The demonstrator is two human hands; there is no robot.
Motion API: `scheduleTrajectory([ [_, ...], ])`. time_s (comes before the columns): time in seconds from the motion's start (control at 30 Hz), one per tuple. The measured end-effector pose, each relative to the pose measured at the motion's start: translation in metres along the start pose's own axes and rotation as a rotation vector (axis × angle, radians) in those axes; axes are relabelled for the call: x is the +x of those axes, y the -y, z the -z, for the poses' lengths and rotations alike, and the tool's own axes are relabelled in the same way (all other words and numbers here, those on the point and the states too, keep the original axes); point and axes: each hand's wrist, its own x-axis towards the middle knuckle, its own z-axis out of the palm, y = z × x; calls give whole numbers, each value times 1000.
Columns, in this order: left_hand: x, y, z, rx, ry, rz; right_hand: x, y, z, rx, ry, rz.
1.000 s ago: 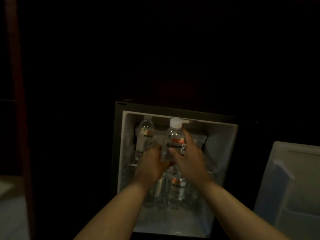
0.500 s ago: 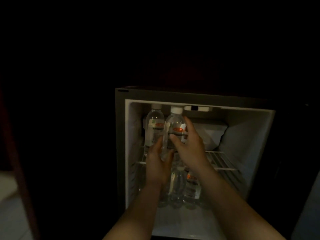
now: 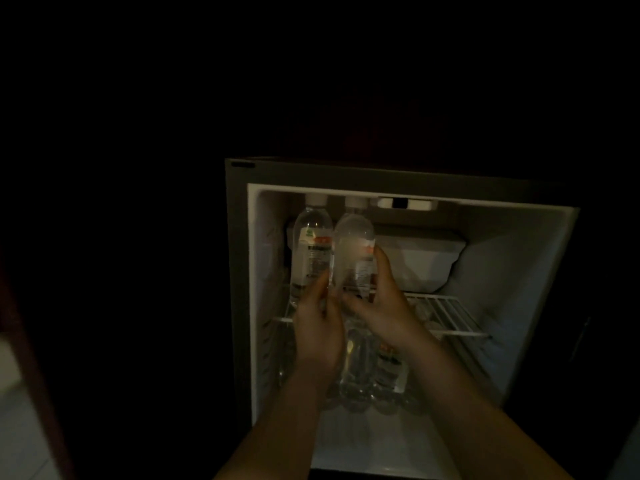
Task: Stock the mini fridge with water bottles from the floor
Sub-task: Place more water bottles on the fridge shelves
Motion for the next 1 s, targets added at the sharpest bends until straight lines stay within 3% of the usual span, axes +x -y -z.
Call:
scheduleTrajectory([
  [0.23, 6, 1, 2, 134, -282, 78, 3, -9, -4, -34, -64, 48],
  [0.47, 11, 18, 7, 138, -112, 43, 10, -14, -18, -59, -154, 55],
  [1.0, 15, 22, 11, 199, -132, 29, 16, -20, -23, -105, -131, 24],
])
